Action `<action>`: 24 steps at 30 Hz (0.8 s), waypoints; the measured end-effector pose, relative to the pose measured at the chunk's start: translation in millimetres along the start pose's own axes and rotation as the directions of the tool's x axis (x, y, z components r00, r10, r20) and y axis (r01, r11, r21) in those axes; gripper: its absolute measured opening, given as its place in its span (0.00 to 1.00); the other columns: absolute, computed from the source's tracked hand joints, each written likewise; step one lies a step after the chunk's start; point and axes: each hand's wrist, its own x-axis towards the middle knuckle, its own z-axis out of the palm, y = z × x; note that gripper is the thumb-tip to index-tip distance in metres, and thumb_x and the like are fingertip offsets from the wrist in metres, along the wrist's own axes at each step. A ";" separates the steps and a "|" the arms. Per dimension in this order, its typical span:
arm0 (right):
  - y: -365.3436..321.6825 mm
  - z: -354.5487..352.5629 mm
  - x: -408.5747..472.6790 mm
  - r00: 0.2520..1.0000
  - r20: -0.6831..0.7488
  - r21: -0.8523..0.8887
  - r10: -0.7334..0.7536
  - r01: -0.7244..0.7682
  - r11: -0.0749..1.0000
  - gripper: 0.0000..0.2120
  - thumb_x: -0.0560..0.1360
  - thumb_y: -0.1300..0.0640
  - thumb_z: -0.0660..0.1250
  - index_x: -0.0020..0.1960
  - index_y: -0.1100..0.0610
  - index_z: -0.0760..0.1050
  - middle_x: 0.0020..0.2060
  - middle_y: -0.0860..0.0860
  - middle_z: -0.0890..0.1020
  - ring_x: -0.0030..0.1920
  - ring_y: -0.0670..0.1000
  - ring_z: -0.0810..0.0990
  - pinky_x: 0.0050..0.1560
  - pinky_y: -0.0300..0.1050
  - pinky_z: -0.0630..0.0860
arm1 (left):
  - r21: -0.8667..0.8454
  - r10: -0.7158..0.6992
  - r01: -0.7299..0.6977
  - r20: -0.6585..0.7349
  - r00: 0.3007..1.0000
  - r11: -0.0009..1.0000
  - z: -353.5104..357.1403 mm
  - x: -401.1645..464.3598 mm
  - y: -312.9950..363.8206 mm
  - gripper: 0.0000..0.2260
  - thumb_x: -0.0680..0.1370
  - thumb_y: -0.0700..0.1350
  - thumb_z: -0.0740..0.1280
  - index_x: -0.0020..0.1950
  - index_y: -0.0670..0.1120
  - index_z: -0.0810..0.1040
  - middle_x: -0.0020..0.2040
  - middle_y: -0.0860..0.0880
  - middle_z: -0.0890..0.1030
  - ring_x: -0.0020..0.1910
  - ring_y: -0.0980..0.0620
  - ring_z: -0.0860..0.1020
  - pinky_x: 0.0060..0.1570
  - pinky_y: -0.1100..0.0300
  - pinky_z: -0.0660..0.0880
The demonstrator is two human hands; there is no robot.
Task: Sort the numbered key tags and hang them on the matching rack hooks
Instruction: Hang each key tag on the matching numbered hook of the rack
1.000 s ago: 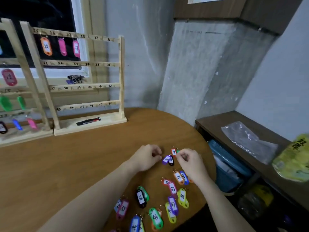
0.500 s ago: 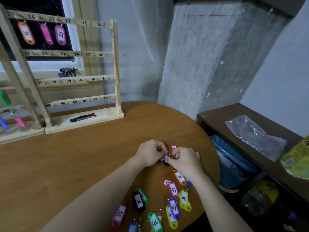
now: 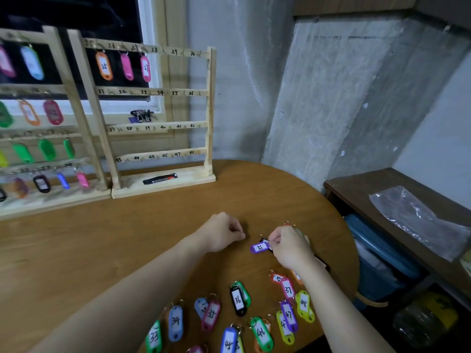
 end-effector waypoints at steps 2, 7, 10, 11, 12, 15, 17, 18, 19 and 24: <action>-2.8 -1.8 -3.5 1.000 0.019 0.025 -0.007 0.007 1.000 0.04 0.80 0.53 0.69 0.51 0.48 0.82 0.46 0.46 0.85 0.51 0.50 0.82 0.60 0.51 0.78 | 0.002 0.012 -0.012 -0.003 1.000 1.000 2.9 -4.9 2.9 0.03 0.77 0.49 0.73 0.48 0.52 0.84 0.48 0.53 0.83 0.50 0.55 0.79 0.52 0.60 0.74; -3.7 -8.9 -8.3 0.993 0.111 0.109 -0.029 0.017 0.994 0.11 0.77 0.52 0.73 0.58 0.52 0.81 0.49 0.47 0.84 0.52 0.49 0.82 0.59 0.49 0.79 | 0.040 0.019 -0.019 -0.013 1.000 0.999 23.6 -6.6 19.0 0.13 0.72 0.54 0.78 0.51 0.50 0.85 0.47 0.52 0.82 0.50 0.52 0.80 0.52 0.56 0.77; -0.1 -11.1 -10.1 0.987 0.157 0.155 -0.032 0.007 0.988 0.14 0.77 0.54 0.73 0.62 0.53 0.79 0.49 0.46 0.81 0.53 0.48 0.82 0.58 0.45 0.80 | 0.125 0.025 -0.022 -0.023 0.999 0.992 31.6 -3.6 24.2 0.11 0.73 0.54 0.76 0.51 0.50 0.84 0.47 0.52 0.82 0.51 0.50 0.80 0.51 0.56 0.76; 0.8 -11.7 -11.0 0.985 0.167 0.155 -0.037 0.011 0.988 0.14 0.77 0.54 0.73 0.62 0.54 0.79 0.50 0.46 0.81 0.53 0.48 0.81 0.58 0.44 0.79 | 0.145 0.021 -0.019 -0.015 1.000 0.989 31.5 -3.0 24.9 0.10 0.74 0.53 0.75 0.51 0.50 0.84 0.47 0.52 0.82 0.51 0.50 0.80 0.52 0.56 0.76; 1.6 -12.1 -11.6 0.985 0.170 0.153 -0.040 0.014 0.988 0.14 0.77 0.54 0.73 0.62 0.54 0.79 0.50 0.46 0.80 0.53 0.48 0.81 0.58 0.44 0.80 | 0.149 0.014 -0.014 0.000 1.000 0.989 29.8 -3.0 24.8 0.09 0.75 0.53 0.75 0.51 0.50 0.84 0.48 0.51 0.82 0.51 0.50 0.79 0.52 0.56 0.76; 1.6 -12.5 -12.2 0.986 0.165 0.152 -0.035 0.010 0.988 0.13 0.77 0.52 0.74 0.59 0.53 0.80 0.48 0.46 0.81 0.52 0.48 0.81 0.56 0.44 0.80 | 0.155 0.002 -0.011 0.054 0.999 0.988 20.7 -6.8 20.3 0.07 0.76 0.51 0.73 0.50 0.51 0.82 0.49 0.51 0.81 0.51 0.50 0.78 0.52 0.56 0.77; -2.4 -12.0 -12.1 0.985 0.166 0.141 -0.040 0.016 0.990 0.13 0.76 0.50 0.74 0.58 0.53 0.80 0.45 0.44 0.79 0.52 0.49 0.81 0.56 0.45 0.80 | 0.179 0.018 -0.025 0.042 0.999 0.984 14.3 -11.4 13.4 0.05 0.77 0.51 0.73 0.47 0.52 0.79 0.48 0.51 0.80 0.50 0.51 0.78 0.49 0.58 0.76; -5.5 -11.0 -11.7 0.985 0.169 0.133 -0.044 0.022 0.991 0.13 0.76 0.50 0.74 0.58 0.53 0.80 0.46 0.45 0.80 0.53 0.49 0.81 0.57 0.46 0.80 | 0.186 0.025 -0.030 0.028 0.999 0.982 10.9 -14.4 9.5 0.04 0.78 0.51 0.72 0.47 0.53 0.79 0.47 0.51 0.80 0.49 0.51 0.78 0.48 0.58 0.75; -9.1 -9.7 -11.4 0.984 0.173 0.120 -0.053 0.032 0.992 0.13 0.76 0.50 0.74 0.58 0.53 0.80 0.47 0.46 0.80 0.53 0.50 0.81 0.58 0.47 0.79 | 0.183 0.024 -0.027 0.018 1.000 0.983 7.3 -17.5 5.2 0.03 0.78 0.50 0.71 0.47 0.52 0.79 0.48 0.51 0.81 0.49 0.51 0.79 0.47 0.59 0.75; -30.7 -1.8 -7.4 0.971 0.223 0.024 -0.083 0.079 0.997 0.10 0.79 0.54 0.69 0.60 0.51 0.78 0.56 0.51 0.82 0.57 0.52 0.80 0.60 0.51 0.79 | 0.140 0.021 -0.020 -0.006 1.000 0.990 -18.7 -35.7 -12.8 0.06 0.80 0.44 0.69 0.55 0.51 0.83 0.49 0.55 0.81 0.50 0.56 0.78 0.50 0.64 0.73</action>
